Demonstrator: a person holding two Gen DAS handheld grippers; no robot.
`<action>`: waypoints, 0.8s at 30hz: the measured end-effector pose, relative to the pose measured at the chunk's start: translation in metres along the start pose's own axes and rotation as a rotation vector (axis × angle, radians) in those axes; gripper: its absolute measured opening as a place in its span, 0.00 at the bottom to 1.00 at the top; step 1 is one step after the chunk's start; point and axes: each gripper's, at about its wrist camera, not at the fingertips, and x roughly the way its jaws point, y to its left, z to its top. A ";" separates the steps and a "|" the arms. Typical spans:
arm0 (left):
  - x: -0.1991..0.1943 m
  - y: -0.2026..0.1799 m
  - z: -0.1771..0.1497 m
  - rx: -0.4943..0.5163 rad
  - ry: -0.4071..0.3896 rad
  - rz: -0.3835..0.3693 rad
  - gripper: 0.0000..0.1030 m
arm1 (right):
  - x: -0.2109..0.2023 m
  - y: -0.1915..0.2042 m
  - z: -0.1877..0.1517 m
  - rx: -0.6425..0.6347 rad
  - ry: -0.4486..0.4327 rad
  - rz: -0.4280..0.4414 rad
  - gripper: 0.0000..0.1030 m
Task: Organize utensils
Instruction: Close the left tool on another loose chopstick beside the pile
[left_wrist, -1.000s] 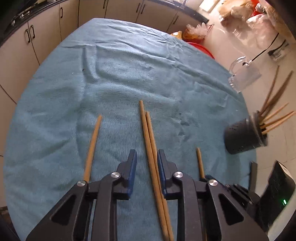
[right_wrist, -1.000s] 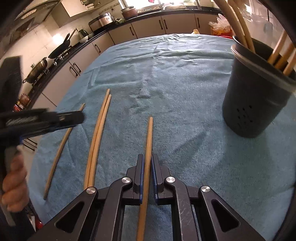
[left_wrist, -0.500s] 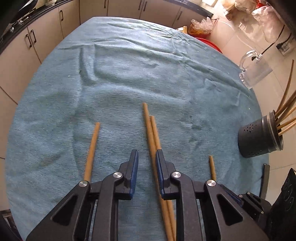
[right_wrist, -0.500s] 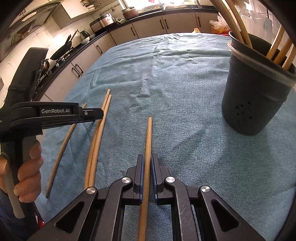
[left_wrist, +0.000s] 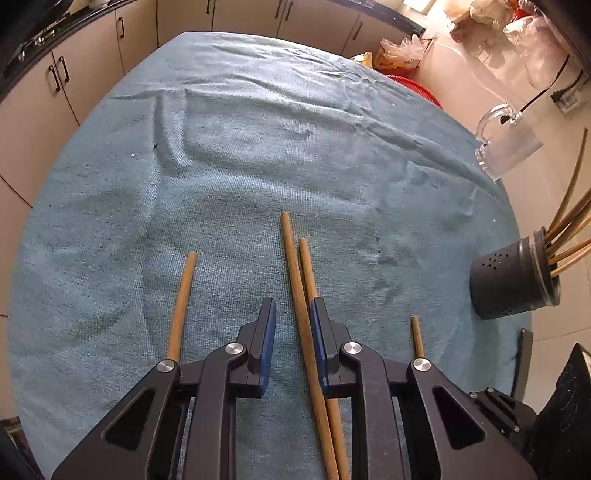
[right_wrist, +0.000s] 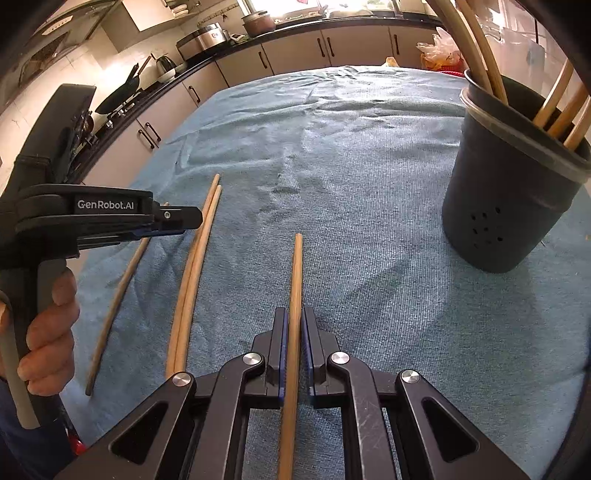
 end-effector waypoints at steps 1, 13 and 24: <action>0.002 0.000 0.000 -0.001 0.005 0.004 0.18 | 0.000 -0.001 0.000 0.002 0.000 0.001 0.08; 0.002 -0.012 -0.009 0.068 0.013 0.097 0.18 | 0.001 -0.001 0.003 0.006 0.018 0.001 0.08; 0.001 0.000 -0.011 0.039 0.004 0.058 0.06 | 0.019 0.012 0.034 -0.081 0.126 -0.085 0.07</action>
